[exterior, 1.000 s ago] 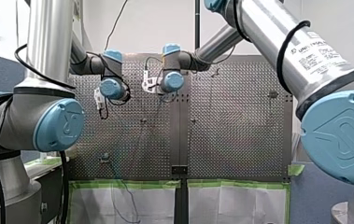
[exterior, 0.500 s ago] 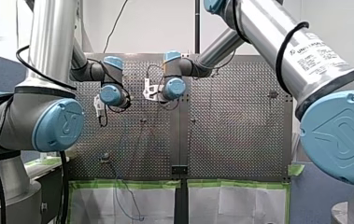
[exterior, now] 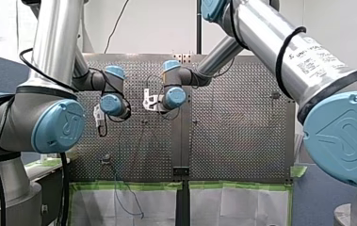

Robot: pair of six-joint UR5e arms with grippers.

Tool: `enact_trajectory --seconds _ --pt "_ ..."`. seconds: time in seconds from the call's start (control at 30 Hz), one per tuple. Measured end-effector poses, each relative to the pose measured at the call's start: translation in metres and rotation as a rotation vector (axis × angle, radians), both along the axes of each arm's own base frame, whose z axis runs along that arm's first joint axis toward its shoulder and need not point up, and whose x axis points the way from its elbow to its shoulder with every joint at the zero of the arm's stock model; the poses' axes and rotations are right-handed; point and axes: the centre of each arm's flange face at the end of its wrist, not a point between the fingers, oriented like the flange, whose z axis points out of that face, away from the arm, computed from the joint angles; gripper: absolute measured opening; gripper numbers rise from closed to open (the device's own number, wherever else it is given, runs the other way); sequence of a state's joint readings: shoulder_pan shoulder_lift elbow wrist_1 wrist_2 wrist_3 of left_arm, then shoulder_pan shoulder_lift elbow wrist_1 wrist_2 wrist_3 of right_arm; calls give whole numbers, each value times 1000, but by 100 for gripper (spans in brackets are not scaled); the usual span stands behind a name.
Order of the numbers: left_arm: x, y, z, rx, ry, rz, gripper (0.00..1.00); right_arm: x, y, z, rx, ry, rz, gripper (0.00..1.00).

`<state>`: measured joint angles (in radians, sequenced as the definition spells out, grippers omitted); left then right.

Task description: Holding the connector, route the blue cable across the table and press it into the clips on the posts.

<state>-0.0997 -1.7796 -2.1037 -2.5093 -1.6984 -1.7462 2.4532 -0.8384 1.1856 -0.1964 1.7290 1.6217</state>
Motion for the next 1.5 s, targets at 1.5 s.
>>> enact_trajectory --seconds 1.5 --pt "9 -3 -65 -15 82 -34 0 -9 -1 -41 95 15 13 0"
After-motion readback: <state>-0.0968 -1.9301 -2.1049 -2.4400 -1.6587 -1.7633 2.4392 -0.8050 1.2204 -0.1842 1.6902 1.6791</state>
